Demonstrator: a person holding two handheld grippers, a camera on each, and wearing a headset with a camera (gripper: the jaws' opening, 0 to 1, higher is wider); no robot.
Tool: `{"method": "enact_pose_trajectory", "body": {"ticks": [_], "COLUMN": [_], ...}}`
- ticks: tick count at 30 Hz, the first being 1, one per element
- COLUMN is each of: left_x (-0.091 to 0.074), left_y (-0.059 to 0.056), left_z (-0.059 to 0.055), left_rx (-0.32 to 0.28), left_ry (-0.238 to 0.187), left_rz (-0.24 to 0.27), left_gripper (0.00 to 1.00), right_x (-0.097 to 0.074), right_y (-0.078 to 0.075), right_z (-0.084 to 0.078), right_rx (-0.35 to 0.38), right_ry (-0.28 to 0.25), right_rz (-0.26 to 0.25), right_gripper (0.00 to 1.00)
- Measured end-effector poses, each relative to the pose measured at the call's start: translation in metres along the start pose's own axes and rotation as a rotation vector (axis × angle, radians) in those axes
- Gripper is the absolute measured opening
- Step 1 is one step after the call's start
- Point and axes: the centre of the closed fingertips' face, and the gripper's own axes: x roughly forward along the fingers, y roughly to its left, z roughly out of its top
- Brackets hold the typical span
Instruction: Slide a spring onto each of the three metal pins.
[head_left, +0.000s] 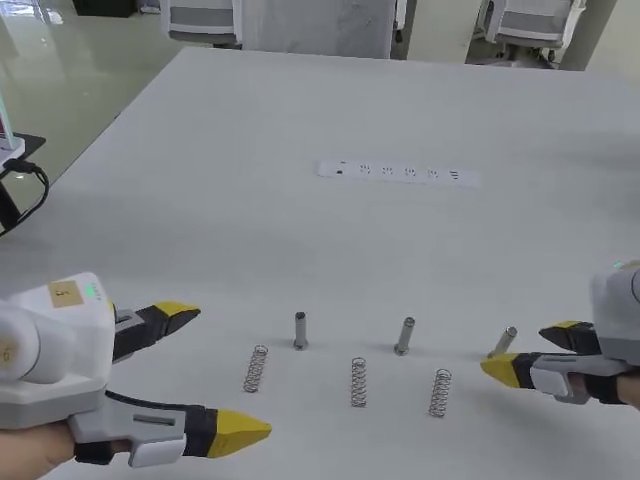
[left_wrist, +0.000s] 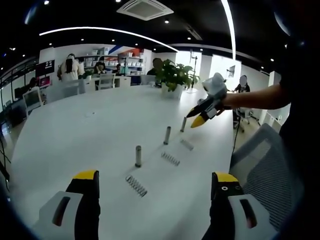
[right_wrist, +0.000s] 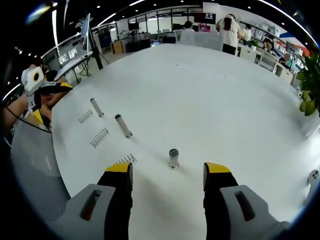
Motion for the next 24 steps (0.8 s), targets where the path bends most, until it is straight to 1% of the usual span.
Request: {"method": "enact_pose_trajectory", "body": {"ticks": [5, 8, 13, 15, 19, 21, 24], "left_x": [-0.001, -0.001, -0.001, -0.001, -0.001, -0.001, -0.001], "left_y": [0.001, 0.0, -0.001, -0.001, -0.001, -0.001, -0.001], "left_z": [0.002, 0.002, 0.002, 0.002, 0.002, 0.002, 0.002], "left_rx": [-0.001, 0.003, 0.006, 0.004, 0.004, 0.003, 0.003], "left_ry": [-0.006, -0.004, -0.005, -0.006, -0.006, -0.006, -0.005], "left_rz": [0.004, 0.003, 0.0, -0.001, 0.0, 0.001, 0.0], "left_gripper": [0.89, 0.89, 0.88, 0.88, 0.88, 0.88, 0.88], "right_x": [-0.002, -0.004, -0.005, -0.005, -0.01, -0.013, -0.016], "right_y": [0.0, 0.004, 0.007, 0.007, 0.009, 0.008, 0.009], "right_z": [-0.004, -0.002, -0.009, -0.011, -0.018, -0.019, -0.021], "right_rx": [0.003, 0.037, 0.044, 0.055, 0.085, 0.099, 0.127], "right_ry": [0.008, -0.018, 0.003, 0.001, 0.017, 0.022, 0.028], "right_rz": [-0.005, -0.003, -0.003, -0.006, 0.004, 0.001, 0.015], "right_gripper": [0.58, 0.61, 0.6, 0.6, 0.55, 0.53, 0.48]}}
